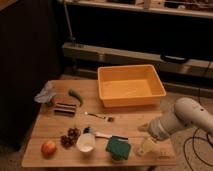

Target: Wipe table surface with sponge

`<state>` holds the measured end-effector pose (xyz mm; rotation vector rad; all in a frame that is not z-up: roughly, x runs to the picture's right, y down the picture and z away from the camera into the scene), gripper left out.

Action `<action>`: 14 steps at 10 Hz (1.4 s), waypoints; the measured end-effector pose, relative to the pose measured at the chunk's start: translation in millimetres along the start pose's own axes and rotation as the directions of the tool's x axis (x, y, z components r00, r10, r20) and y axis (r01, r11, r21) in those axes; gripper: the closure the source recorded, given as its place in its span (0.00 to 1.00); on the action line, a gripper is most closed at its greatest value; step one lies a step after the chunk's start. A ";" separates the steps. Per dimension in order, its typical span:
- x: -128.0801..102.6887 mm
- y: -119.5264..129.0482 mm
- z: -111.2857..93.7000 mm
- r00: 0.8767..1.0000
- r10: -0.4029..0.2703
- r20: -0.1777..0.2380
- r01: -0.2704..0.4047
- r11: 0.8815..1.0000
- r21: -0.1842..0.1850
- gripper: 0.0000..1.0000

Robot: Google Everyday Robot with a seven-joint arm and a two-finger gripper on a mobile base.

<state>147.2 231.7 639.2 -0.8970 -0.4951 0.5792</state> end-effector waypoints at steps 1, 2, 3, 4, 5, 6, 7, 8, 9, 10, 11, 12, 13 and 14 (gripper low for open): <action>-8.3 11.6 -2.5 1.000 -0.021 -0.005 0.021 1.000 0.003 0.20; -24.7 25.8 -1.5 0.998 -0.060 -0.015 0.060 0.998 0.005 0.20; -35.4 29.9 1.6 0.997 -0.075 -0.023 0.075 0.997 0.007 0.20; -44.3 28.7 7.1 0.997 -0.073 -0.033 0.073 0.997 0.011 0.20; -51.4 24.6 15.9 0.997 -0.056 -0.047 0.057 0.998 0.015 0.20; -55.1 20.8 24.6 0.998 -0.034 -0.055 0.035 0.999 0.011 0.20; -55.2 18.7 30.1 0.998 -0.001 -0.062 0.002 1.000 0.013 0.20; -55.7 18.0 34.9 0.998 0.026 -0.063 -0.025 1.000 0.016 0.20; -53.5 20.1 34.6 0.996 0.041 -0.074 -0.039 0.999 0.030 0.20; -52.4 21.5 37.2 0.995 0.051 -0.084 -0.048 0.998 0.040 0.20; -51.8 21.7 42.0 0.994 0.050 -0.092 -0.045 0.998 0.049 0.20; -46.5 20.8 55.0 0.993 0.042 -0.106 -0.033 0.996 0.077 0.20; -43.9 19.1 61.3 0.994 0.033 -0.107 -0.023 0.995 0.093 0.20; -41.0 16.7 66.3 0.994 0.026 -0.105 -0.014 0.994 0.106 0.20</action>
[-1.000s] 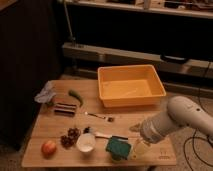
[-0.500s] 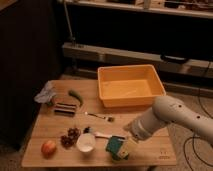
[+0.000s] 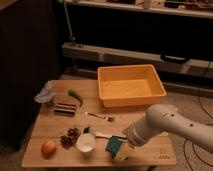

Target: Wipe table surface with sponge

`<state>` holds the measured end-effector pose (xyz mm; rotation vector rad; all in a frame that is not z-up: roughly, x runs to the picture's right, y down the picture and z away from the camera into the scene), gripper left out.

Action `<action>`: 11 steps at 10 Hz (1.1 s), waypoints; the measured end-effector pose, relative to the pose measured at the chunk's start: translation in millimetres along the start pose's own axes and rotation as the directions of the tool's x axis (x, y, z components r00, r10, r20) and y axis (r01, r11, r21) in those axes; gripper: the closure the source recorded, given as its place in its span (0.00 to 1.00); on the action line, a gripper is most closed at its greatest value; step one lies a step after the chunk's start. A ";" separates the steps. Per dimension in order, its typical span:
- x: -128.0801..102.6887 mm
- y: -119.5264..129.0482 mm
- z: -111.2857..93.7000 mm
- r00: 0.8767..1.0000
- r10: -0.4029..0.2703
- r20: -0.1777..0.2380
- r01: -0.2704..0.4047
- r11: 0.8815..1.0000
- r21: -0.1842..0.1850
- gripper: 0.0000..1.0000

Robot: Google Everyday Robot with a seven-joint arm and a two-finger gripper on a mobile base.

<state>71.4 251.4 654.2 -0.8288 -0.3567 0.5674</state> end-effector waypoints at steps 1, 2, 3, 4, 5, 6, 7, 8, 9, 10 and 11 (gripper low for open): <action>1.1 -3.6 5.8 1.000 -0.009 0.009 0.009 1.000 0.010 0.20; 0.4 -7.0 10.9 0.999 -0.034 0.021 0.033 0.999 0.015 0.20; 1.0 -8.8 13.0 0.998 -0.050 0.031 0.050 0.999 0.019 0.20; 2.2 -10.7 15.1 0.997 -0.067 0.043 0.066 0.998 0.023 0.20; 2.8 -12.5 17.4 0.995 -0.084 0.054 0.083 0.996 0.027 0.20; 2.5 -13.0 18.1 0.994 -0.089 0.058 0.088 0.996 0.028 0.20; 4.1 -14.5 18.4 0.994 -0.089 0.067 0.087 0.996 0.033 0.20; 12.9 -17.1 19.6 0.993 -0.086 0.085 0.083 0.996 0.037 0.20; 17.8 -18.6 20.0 0.992 -0.082 0.098 0.079 0.996 0.039 0.20; 22.7 -19.7 20.8 0.991 -0.079 0.110 0.075 0.996 0.040 0.20; 26.1 -21.1 21.8 0.990 -0.077 0.121 0.072 0.997 0.040 0.20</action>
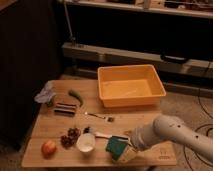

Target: Wipe table surface with sponge

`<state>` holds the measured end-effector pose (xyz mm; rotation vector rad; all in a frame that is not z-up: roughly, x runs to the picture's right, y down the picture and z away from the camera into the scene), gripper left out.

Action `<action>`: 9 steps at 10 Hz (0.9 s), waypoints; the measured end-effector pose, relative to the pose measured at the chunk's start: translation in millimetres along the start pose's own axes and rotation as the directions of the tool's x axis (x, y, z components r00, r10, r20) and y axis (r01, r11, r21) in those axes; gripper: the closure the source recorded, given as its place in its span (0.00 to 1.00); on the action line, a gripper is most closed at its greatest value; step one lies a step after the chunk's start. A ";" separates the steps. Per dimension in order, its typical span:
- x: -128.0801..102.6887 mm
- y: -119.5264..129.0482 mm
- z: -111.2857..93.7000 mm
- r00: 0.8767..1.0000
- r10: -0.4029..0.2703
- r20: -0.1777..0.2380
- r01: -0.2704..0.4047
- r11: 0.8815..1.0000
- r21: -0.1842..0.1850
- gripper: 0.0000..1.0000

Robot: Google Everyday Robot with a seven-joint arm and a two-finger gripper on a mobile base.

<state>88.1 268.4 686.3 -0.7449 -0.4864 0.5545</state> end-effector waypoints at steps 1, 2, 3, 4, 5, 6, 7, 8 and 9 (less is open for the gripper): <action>2.8 -1.0 2.1 1.000 0.000 0.009 0.000 1.000 -0.002 0.20; 5.3 -1.8 2.5 1.000 0.003 0.014 -0.003 1.000 0.000 0.20; 6.9 -2.6 2.3 1.000 0.003 0.017 -0.003 1.000 0.005 0.22; 6.6 -3.1 2.8 1.000 -0.001 0.018 0.001 1.000 0.009 0.30; 6.0 -3.3 3.6 1.000 -0.004 0.018 0.004 1.000 0.011 0.40; 5.5 -3.6 4.0 1.000 -0.007 0.019 0.006 1.000 0.013 0.47; 4.4 -4.3 3.8 1.000 -0.011 0.021 0.010 1.000 0.017 0.61; 4.2 -5.0 2.9 1.000 -0.012 0.023 0.011 1.000 0.020 0.69; 3.3 -5.9 1.2 0.999 -0.012 0.031 0.012 1.000 0.022 0.77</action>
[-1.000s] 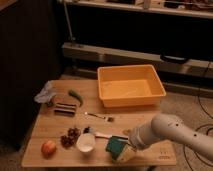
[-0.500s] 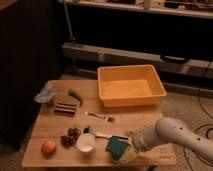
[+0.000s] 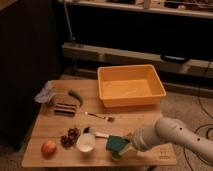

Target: Wipe table surface with sponge

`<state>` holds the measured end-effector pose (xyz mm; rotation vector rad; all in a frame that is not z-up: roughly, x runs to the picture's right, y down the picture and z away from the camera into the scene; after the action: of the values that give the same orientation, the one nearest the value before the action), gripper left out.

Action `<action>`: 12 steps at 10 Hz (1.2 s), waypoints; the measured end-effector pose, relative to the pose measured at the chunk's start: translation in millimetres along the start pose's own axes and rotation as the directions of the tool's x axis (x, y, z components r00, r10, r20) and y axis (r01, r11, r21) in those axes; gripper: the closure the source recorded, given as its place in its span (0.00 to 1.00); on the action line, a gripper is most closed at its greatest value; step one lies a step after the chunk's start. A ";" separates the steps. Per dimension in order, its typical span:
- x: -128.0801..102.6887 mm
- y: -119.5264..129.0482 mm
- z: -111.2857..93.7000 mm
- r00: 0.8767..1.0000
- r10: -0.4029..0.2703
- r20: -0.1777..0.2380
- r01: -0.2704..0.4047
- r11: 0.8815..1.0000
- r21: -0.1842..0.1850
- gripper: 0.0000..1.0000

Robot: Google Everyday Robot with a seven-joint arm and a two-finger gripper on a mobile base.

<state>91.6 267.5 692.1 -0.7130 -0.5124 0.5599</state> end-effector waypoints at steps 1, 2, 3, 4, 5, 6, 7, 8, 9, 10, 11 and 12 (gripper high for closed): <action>-1.0 0.1 -3.6 1.000 -0.004 0.011 0.004 1.000 0.001 0.88; -4.5 1.1 -12.8 0.999 -0.009 0.031 0.009 1.000 0.001 0.97; -9.7 1.7 -23.6 0.999 -0.014 0.051 0.014 1.000 0.003 1.00; -14.8 2.2 -36.8 0.997 -0.016 0.075 0.016 1.000 0.004 1.00; -17.3 0.2 -48.0 0.996 -0.014 0.093 0.013 1.000 0.010 1.00; -18.4 -5.7 -60.8 0.994 -0.010 0.109 0.008 1.000 0.020 1.00; -17.5 -13.8 -67.8 0.993 -0.004 0.118 0.000 1.000 0.030 1.00; -11.7 -25.6 -73.6 0.993 0.010 0.116 -0.015 0.999 0.040 1.00; -5.9 -34.5 -72.8 0.994 0.023 0.109 -0.029 0.998 0.047 1.00; 0.4 -40.0 -68.4 0.994 0.034 0.102 -0.039 0.998 0.055 1.00; 13.0 -48.3 -59.4 0.994 0.062 0.089 -0.067 0.996 0.055 1.00; 12.6 -50.6 -56.3 0.994 0.064 0.087 -0.068 0.996 0.052 1.00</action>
<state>150.1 217.9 695.2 -0.6572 -0.5520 0.6661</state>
